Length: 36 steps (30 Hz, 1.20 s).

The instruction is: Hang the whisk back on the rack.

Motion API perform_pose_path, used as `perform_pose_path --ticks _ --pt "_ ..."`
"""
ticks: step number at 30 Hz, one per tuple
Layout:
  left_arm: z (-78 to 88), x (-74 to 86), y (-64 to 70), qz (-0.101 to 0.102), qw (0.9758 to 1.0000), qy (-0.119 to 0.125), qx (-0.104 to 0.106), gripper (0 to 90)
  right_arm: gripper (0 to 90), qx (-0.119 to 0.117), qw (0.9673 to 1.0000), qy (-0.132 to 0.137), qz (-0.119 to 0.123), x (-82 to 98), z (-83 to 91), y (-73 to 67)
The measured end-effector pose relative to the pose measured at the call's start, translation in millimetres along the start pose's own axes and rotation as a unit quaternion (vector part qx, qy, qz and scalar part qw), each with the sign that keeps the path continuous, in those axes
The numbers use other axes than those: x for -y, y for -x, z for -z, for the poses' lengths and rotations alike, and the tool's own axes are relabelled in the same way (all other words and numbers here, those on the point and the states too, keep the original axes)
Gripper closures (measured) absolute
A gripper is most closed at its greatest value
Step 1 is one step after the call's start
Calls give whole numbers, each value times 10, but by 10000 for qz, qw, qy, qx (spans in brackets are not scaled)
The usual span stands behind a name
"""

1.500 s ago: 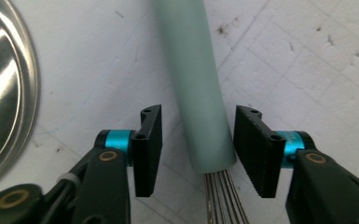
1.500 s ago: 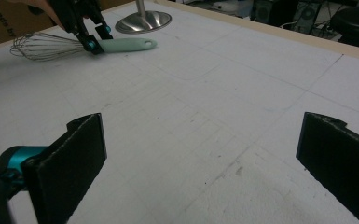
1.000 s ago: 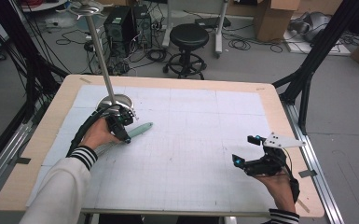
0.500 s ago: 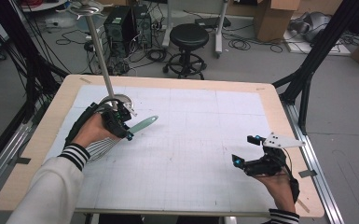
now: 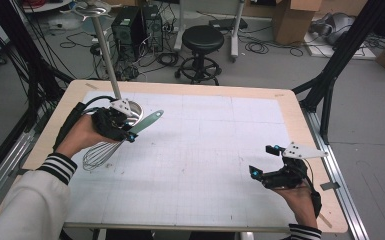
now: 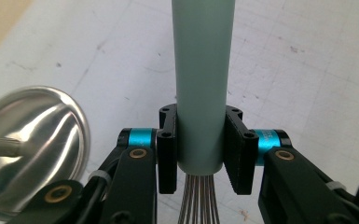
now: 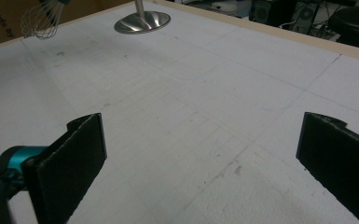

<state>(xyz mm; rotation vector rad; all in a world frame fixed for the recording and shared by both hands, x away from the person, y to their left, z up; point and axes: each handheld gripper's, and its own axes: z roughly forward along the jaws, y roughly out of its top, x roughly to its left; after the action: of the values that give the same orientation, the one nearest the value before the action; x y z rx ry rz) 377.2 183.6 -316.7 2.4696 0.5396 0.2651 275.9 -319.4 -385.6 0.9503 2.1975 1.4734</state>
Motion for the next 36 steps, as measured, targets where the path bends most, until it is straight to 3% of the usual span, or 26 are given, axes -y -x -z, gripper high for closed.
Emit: perform_pose_path --ticks 11,26,36 --pt "384 9 -49 -94 9984 560 -53 695 5 1 10000 5 8 -2 5 7" --pt "839 114 -184 -45 9946 1022 -161 695 5 11 10000 -26 3 -2 5 8" --pt "1191 185 -335 -70 9900 1373 -301 695 5 31 10000 -38 14 -2 0 7"
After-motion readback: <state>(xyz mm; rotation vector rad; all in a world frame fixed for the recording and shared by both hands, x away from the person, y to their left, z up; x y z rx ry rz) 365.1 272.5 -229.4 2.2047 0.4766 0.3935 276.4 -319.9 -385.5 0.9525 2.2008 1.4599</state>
